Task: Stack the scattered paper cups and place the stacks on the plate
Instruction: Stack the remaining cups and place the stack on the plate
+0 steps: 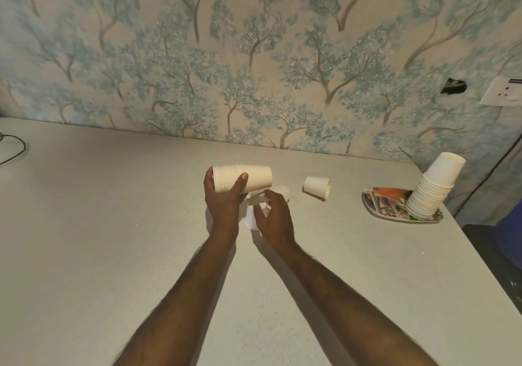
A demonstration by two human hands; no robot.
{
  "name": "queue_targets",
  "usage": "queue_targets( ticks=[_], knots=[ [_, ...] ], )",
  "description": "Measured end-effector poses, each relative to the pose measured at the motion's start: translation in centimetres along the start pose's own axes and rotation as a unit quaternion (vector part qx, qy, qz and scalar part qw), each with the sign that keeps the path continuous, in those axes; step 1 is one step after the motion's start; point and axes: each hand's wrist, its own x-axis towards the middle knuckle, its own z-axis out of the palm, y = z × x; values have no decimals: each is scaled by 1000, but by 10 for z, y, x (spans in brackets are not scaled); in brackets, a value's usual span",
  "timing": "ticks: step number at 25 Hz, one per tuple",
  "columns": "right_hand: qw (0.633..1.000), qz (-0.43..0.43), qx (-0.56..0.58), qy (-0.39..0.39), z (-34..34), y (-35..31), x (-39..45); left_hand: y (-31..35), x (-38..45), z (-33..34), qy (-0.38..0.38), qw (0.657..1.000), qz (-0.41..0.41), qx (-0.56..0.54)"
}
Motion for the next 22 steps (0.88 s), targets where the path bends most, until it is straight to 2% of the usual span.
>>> queue_targets(
  ticks=[4,8,12,16,20,22],
  knots=[
    [993,-23,-105,-41,6,1,-2,1,3,-4,2,1000,3,-9],
    [998,-8,-68,-13,2,5,-1,4,6,-10,6,1000,1,-16],
    [990,47,115,65,-20,0,17,5,10,-13,4,1000,-4,-26],
    [914,176,348,108,-44,-2,34,6,12,-10,4,999,-4,-43],
    [879,187,429,87,-54,-2,37,0,8,-6,-9,999,-15,-29],
    [880,177,437,62,-53,-5,37,-3,5,-3,-26,999,-20,-14]
  ],
)
